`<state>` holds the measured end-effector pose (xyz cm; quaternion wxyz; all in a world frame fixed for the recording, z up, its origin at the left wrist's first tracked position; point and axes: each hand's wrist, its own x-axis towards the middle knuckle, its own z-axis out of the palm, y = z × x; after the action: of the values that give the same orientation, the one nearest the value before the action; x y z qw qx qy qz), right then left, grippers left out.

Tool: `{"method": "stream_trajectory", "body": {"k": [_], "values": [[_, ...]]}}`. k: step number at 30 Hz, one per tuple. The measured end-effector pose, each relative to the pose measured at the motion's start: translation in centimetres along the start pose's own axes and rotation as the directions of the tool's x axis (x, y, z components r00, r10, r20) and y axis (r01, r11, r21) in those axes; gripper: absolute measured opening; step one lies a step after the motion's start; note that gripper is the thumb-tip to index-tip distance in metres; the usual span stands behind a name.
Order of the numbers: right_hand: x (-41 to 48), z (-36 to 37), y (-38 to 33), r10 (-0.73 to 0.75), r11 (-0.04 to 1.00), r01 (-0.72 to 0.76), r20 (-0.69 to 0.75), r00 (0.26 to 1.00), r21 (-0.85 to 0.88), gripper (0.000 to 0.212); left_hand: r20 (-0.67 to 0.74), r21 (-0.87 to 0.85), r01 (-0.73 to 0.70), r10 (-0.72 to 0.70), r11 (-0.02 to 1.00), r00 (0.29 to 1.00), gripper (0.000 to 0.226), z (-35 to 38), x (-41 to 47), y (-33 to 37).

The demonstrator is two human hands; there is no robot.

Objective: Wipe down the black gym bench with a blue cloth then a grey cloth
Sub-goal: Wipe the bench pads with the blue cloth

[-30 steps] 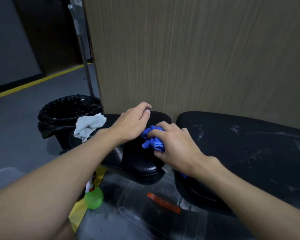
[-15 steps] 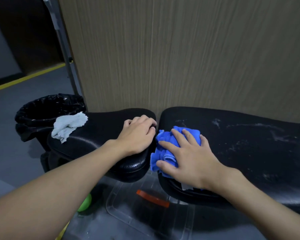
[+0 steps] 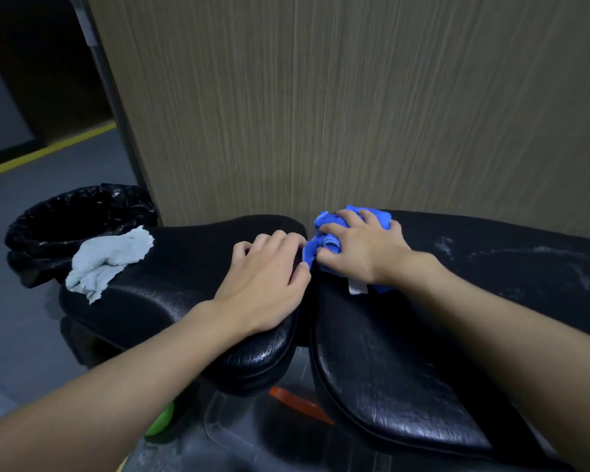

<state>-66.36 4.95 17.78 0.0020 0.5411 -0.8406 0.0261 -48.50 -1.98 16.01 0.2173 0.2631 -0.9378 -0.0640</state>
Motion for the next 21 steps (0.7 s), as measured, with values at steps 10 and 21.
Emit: {"method": "stream_trajectory", "body": {"k": [10,21], "values": [[5.1,-0.4,1.0,0.113,0.994,-0.113,0.033,0.993,-0.004,0.059,-0.025,-0.040,-0.005,0.004,0.999,1.000,0.034,0.1,0.1,-0.3],[-7.4,-0.3,0.1,-0.043,0.999,0.043,-0.032,0.999,-0.002,0.056,0.008,0.004,0.005,-0.005,1.000,1.000,0.025,-0.3,0.0,0.6]]}}
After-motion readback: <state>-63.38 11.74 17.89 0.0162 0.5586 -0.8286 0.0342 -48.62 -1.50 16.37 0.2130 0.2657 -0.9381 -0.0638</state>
